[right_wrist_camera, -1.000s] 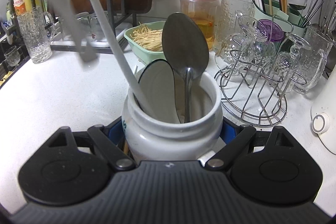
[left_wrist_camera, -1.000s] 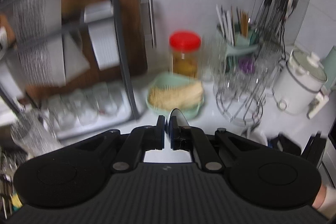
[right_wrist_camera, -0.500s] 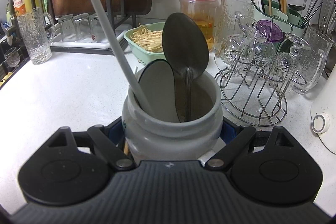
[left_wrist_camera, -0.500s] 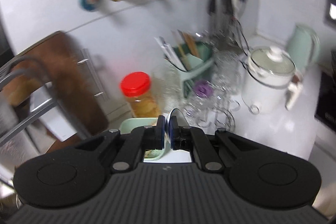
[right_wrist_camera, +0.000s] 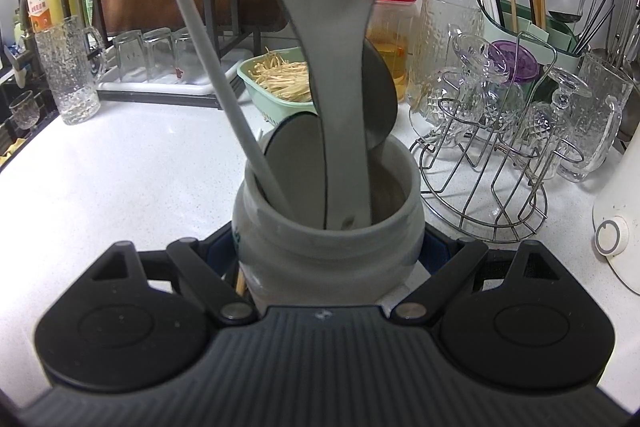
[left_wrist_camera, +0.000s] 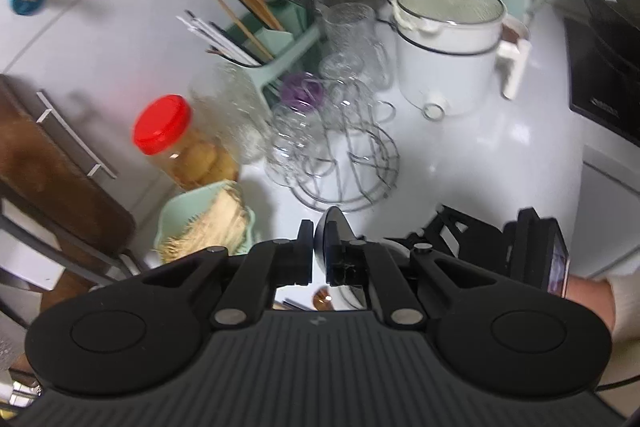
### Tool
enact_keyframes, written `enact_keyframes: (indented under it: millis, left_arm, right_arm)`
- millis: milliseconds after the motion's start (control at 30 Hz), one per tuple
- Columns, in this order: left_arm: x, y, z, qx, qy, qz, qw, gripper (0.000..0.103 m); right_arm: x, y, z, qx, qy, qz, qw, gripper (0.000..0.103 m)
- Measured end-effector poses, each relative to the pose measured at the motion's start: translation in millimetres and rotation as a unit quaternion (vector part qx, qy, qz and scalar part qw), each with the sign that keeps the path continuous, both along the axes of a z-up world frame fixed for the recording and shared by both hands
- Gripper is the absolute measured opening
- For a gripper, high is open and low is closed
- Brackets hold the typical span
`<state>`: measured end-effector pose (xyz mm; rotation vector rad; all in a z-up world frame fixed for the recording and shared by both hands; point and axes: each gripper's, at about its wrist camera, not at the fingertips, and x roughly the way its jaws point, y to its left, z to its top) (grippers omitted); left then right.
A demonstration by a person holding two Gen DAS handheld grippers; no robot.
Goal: Organize utensils
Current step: 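Lower the ceramic spoon into the mug and open the left tool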
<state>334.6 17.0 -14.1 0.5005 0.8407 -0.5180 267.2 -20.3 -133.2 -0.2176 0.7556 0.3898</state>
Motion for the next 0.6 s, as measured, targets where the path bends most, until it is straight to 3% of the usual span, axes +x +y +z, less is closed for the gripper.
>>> enact_keyframes:
  millis: [200,600]
  left_arm:
    - [6,-7,-23,0.005,0.045,-0.016,0.9988,0.007]
    - [13,-16,-46,0.033,0.087,-0.026,0.9954,0.010]
  right_arm:
    - [-1,0,0,0.002,-0.003,0.002,1.000,0.092]
    - [-1,0,0,0.003,-0.006,0.003,1.000,0.092]
